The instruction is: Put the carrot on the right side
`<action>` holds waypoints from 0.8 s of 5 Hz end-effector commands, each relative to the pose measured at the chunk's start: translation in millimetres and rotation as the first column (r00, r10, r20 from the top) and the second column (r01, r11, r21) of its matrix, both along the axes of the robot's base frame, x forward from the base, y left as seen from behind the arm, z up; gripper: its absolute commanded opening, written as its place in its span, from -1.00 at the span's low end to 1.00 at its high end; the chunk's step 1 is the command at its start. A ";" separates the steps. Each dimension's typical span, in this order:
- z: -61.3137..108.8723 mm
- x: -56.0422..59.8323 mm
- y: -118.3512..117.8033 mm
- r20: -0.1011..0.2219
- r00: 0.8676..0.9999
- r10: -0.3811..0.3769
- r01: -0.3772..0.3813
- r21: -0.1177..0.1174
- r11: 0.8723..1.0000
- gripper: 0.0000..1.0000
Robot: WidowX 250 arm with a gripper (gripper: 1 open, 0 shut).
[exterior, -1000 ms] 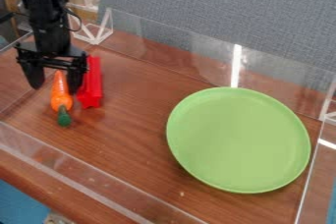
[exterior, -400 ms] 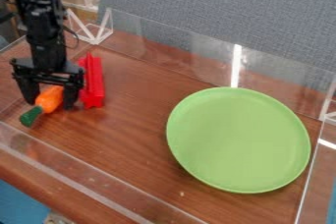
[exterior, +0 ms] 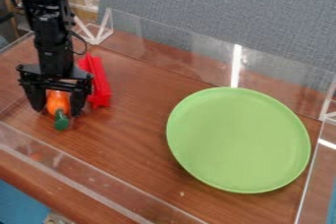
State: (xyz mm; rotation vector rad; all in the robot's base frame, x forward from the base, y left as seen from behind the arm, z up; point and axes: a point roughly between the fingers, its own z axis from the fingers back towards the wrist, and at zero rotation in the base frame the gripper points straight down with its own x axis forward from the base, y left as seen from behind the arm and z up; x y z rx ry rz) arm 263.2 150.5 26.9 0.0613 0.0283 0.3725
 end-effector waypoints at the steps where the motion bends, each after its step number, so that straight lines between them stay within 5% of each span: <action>1: 32.0 11.7 25.1 0.059 0.998 0.021 -0.022 0.030 0.999 1.00; 2: 43.7 14.5 43.8 0.062 0.996 0.063 -0.065 0.028 0.997 1.00; 3: 46.6 10.8 34.8 0.048 0.995 0.083 -0.084 0.027 0.996 1.00; 4: 31.9 13.9 27.8 0.030 0.997 0.069 -0.070 0.024 0.997 1.00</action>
